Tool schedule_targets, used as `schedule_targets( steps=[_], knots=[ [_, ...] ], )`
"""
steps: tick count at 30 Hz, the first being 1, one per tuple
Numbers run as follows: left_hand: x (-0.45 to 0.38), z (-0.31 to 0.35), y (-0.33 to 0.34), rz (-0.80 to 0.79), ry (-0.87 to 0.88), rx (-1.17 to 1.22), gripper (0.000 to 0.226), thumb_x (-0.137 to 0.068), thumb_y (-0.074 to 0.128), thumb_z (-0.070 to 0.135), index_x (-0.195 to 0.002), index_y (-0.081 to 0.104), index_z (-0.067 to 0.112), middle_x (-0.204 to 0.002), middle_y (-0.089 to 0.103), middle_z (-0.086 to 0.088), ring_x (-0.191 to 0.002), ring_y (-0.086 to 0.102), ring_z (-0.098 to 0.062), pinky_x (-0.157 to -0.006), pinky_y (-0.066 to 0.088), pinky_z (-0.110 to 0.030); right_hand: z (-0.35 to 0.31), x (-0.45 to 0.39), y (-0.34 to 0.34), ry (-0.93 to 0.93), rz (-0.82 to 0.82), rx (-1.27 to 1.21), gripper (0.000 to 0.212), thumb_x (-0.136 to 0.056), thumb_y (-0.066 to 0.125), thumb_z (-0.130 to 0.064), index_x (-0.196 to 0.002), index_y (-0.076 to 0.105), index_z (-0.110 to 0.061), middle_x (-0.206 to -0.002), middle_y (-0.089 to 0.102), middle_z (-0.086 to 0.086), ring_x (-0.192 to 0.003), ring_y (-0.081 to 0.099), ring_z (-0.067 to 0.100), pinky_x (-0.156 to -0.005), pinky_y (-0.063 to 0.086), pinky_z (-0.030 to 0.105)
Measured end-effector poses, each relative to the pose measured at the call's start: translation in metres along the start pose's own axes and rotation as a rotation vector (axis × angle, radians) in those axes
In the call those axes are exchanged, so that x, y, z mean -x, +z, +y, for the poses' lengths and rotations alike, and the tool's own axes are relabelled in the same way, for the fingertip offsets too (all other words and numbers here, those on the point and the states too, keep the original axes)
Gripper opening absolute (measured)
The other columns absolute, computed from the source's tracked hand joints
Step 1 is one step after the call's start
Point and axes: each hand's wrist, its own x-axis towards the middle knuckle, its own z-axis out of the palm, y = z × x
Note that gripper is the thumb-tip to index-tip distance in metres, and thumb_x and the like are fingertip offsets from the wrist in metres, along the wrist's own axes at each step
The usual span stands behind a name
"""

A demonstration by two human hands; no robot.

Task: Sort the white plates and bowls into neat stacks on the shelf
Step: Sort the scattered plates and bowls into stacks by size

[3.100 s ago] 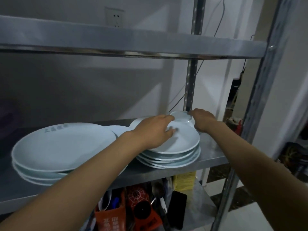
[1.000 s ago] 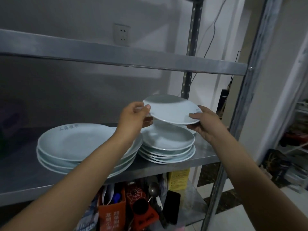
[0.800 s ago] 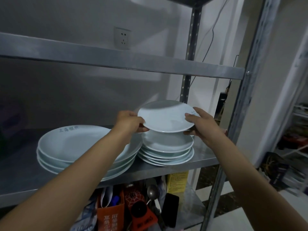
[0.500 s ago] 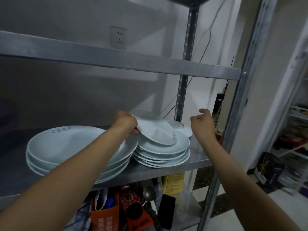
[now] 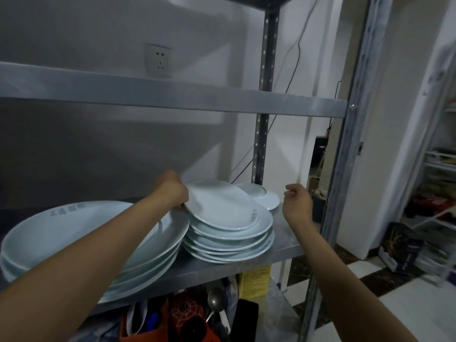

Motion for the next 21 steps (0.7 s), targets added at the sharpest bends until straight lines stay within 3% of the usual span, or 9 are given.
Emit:
schedule_targets(
  steps=[3, 6, 9, 11, 13, 15, 17, 21],
  knots=[
    [-0.002, 0.001, 0.000, 0.008, 0.027, -0.181, 0.027, -0.069, 0.073, 0.009, -0.093, 0.068, -0.001, -0.096, 0.070, -0.016, -0.091, 0.068, -0.031, -0.072, 0.053, -0.032, 0.018, -0.007, 0.008, -0.037, -0.026, 0.118, 0.033, -0.091, 0.037, 0.006, -0.112, 0.060, -0.004, -0.103, 0.064, 0.016, -0.091, 0.059, 0.028, -0.071, 0.042, 0.025],
    [-0.002, -0.002, 0.006, 0.024, 0.083, -0.244, 0.031, -0.070, 0.073, 0.014, -0.099, 0.068, 0.003, -0.101, 0.068, -0.015, -0.095, 0.067, -0.031, -0.077, 0.055, -0.034, 0.037, -0.007, 0.018, -0.063, -0.155, 0.277, 0.040, -0.089, 0.042, 0.002, -0.123, 0.056, -0.014, -0.119, 0.058, 0.011, -0.104, 0.056, 0.026, -0.083, 0.044, 0.028],
    [0.002, -0.001, 0.007, -0.029, 0.092, -0.247, 0.027, -0.073, 0.072, 0.012, -0.097, 0.070, 0.000, -0.097, 0.069, -0.015, -0.092, 0.067, -0.031, -0.070, 0.050, -0.031, 0.045, -0.013, 0.028, -0.051, -0.281, 0.446, 0.034, -0.085, 0.046, -0.039, -0.115, 0.055, -0.027, -0.116, 0.054, 0.000, -0.106, 0.056, 0.028, -0.092, 0.048, 0.038],
    [0.002, 0.003, 0.006, -0.068, 0.090, -0.228, 0.027, -0.076, 0.072, 0.011, -0.098, 0.070, -0.004, -0.097, 0.070, -0.017, -0.092, 0.068, -0.030, -0.066, 0.045, -0.028, 0.045, -0.019, 0.033, -0.056, -0.323, 0.524, 0.047, -0.079, 0.042, -0.051, -0.122, 0.048, -0.032, -0.129, 0.048, 0.001, -0.114, 0.051, 0.029, -0.097, 0.045, 0.046],
    [0.001, 0.006, 0.004, -0.077, 0.095, -0.202, 0.026, -0.077, 0.073, 0.011, -0.096, 0.069, -0.006, -0.090, 0.068, -0.018, -0.086, 0.067, -0.029, -0.065, 0.043, -0.028, 0.044, -0.022, 0.037, -0.141, -0.368, 0.655, 0.057, -0.086, 0.047, -0.047, -0.139, 0.032, -0.034, -0.150, 0.032, 0.002, -0.130, 0.038, 0.030, -0.107, 0.036, 0.047],
    [0.001, 0.007, 0.006, -0.071, 0.128, -0.138, 0.024, -0.077, 0.074, 0.009, -0.093, 0.069, -0.008, -0.081, 0.064, -0.018, -0.080, 0.065, -0.031, -0.066, 0.043, -0.031, 0.043, -0.028, 0.043, -0.259, -0.423, 0.793, 0.062, -0.093, 0.046, -0.043, -0.148, 0.020, -0.031, -0.158, 0.019, 0.002, -0.139, 0.028, 0.030, -0.112, 0.029, 0.044],
    [0.004, 0.009, 0.013, -0.069, 0.213, -0.096, 0.018, -0.077, 0.074, 0.007, -0.088, 0.068, -0.007, -0.080, 0.063, -0.018, -0.078, 0.063, -0.031, -0.070, 0.046, -0.033, 0.043, -0.035, 0.048, -0.349, -0.479, 0.887, 0.063, -0.096, 0.044, -0.040, -0.150, 0.016, -0.025, -0.159, 0.017, 0.004, -0.142, 0.023, 0.027, -0.113, 0.024, 0.040],
    [0.021, 0.018, 0.029, -0.094, 0.432, -0.110, 0.009, -0.079, 0.072, 0.019, -0.084, 0.066, 0.019, -0.095, 0.068, -0.007, -0.091, 0.064, -0.027, -0.082, 0.051, -0.034, 0.035, -0.041, 0.053, -0.495, -0.590, 0.969, 0.061, -0.098, 0.041, -0.037, -0.149, 0.017, -0.015, -0.157, 0.021, 0.010, -0.144, 0.020, 0.023, -0.115, 0.019, 0.039]
  ],
)
